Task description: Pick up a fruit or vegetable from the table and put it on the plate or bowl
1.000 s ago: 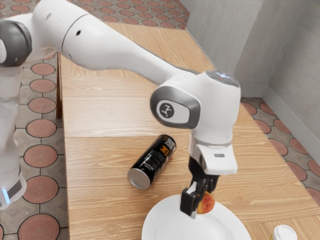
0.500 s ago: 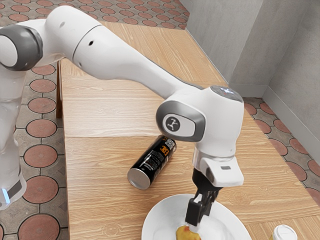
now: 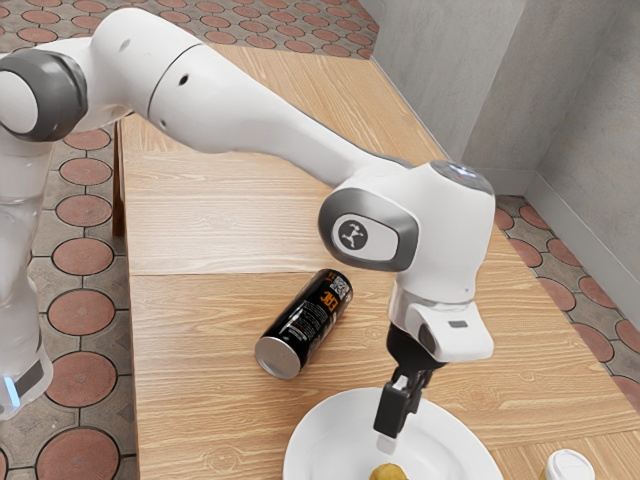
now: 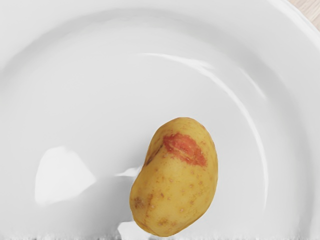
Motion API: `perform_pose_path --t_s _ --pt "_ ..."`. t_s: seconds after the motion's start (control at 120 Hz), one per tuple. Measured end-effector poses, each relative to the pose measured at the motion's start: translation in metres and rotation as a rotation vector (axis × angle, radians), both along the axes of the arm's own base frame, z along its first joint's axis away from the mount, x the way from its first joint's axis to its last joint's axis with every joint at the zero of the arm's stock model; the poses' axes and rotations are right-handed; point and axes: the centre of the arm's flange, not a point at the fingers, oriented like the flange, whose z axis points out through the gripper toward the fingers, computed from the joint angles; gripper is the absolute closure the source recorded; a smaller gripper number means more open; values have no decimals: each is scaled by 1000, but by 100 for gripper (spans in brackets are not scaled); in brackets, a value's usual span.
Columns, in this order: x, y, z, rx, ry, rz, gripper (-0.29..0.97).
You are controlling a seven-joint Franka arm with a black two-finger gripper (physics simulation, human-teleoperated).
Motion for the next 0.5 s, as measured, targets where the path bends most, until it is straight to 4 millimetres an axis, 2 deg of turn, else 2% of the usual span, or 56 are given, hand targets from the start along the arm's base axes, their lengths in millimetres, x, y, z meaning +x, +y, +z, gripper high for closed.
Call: perform_pose_path --t_s 0.5 --pt "-1 1 -1 9 16 16 0"
